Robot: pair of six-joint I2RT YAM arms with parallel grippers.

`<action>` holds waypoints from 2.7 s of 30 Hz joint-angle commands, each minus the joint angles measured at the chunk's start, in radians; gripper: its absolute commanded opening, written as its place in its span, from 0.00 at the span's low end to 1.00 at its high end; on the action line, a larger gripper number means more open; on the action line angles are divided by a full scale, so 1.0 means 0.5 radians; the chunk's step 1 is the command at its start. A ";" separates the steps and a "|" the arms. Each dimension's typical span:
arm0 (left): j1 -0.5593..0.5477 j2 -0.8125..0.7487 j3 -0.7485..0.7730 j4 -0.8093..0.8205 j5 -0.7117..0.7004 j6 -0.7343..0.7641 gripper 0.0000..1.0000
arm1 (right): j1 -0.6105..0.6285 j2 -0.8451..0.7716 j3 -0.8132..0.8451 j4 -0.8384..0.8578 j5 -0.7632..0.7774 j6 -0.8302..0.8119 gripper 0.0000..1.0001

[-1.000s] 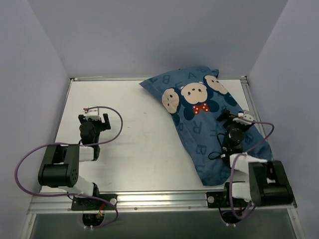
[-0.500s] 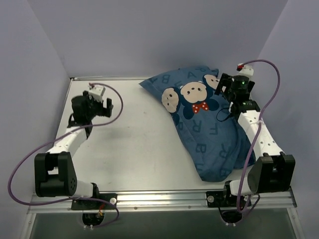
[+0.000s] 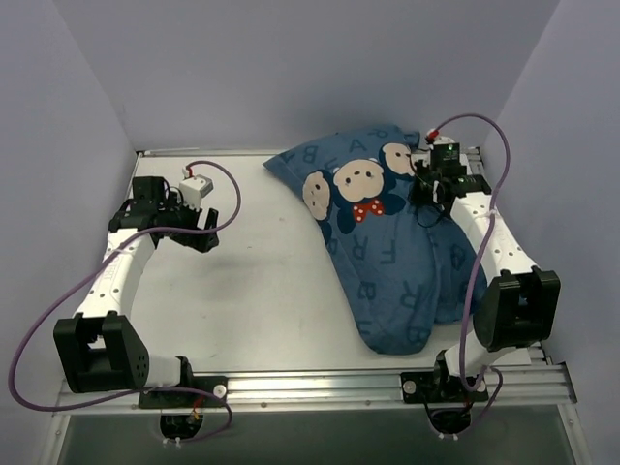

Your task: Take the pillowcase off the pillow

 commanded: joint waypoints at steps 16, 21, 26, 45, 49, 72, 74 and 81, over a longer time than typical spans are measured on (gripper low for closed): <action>0.031 -0.108 0.223 -0.517 0.140 0.142 0.94 | 0.860 -0.092 1.307 -0.305 0.073 -0.006 0.00; 0.016 -0.062 0.447 -0.711 0.321 0.225 0.94 | 1.170 0.021 1.353 -0.146 0.019 0.088 0.00; -0.082 -0.193 0.435 -0.634 0.236 0.323 0.94 | 1.192 0.031 1.252 0.079 -0.150 0.144 0.00; 0.053 -0.132 0.123 -0.647 0.006 0.768 0.94 | 0.594 0.420 0.908 0.257 -1.153 -0.556 0.00; 0.065 -0.028 -0.037 -0.527 -0.208 0.830 0.94 | 0.548 0.610 1.088 0.220 -1.178 -0.574 0.00; 0.145 0.289 -0.378 0.025 -0.495 0.618 0.02 | 0.205 -0.532 0.131 -0.338 0.457 0.183 1.00; 0.154 0.215 -0.378 0.068 -0.461 0.587 0.02 | 0.165 -0.729 -0.125 -0.350 0.473 0.385 1.00; 0.160 -0.089 -0.378 0.219 -0.448 0.400 0.02 | 0.066 -1.233 -0.745 -0.399 0.218 0.730 1.00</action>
